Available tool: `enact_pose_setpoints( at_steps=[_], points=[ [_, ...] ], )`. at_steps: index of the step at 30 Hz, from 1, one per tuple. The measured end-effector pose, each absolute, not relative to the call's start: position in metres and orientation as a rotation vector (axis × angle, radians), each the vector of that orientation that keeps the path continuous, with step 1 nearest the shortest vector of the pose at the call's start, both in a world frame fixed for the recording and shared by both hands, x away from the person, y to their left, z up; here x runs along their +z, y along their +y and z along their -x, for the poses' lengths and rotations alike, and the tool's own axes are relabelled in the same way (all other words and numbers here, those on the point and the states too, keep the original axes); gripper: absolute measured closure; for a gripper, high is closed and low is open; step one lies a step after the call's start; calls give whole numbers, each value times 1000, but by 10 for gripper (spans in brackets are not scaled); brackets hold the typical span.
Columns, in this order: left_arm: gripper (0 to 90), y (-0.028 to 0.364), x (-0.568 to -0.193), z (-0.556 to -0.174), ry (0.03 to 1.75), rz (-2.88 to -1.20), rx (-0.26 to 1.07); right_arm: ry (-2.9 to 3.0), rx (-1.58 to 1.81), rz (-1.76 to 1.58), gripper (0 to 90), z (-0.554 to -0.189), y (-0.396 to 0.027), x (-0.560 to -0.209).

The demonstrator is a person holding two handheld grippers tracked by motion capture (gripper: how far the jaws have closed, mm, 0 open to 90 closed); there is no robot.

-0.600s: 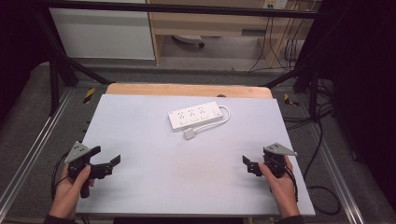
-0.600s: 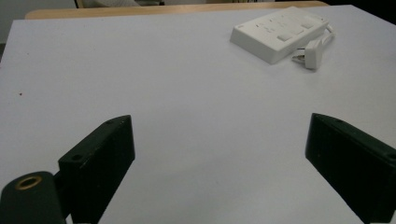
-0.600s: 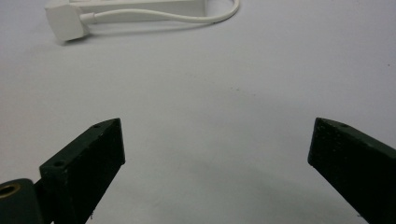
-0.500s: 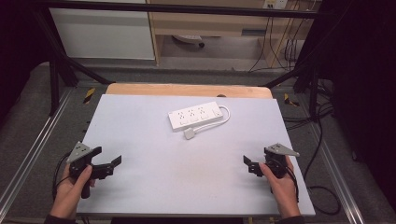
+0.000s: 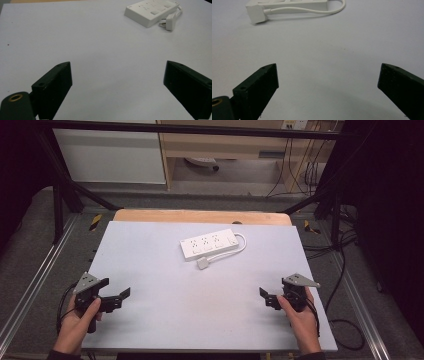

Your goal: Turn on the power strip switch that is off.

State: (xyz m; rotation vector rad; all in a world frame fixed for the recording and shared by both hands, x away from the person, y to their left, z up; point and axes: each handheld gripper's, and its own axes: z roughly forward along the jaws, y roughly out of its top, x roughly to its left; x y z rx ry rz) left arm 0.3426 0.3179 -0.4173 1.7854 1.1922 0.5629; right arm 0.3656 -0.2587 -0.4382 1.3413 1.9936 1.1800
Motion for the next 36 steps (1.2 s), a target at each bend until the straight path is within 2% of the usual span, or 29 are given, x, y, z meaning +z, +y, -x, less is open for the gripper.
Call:
enact_pose_setpoints(
  at_steps=[7,36],
  points=[
    [65,319,-417,-344,1206,-1777,552,1985,1189,-1356,44,-367,-262,-438],
    [69,314,-418,-344,1201,-1808,535,1982,1219,-1357,48,-360,-255,-432]
  ],
)
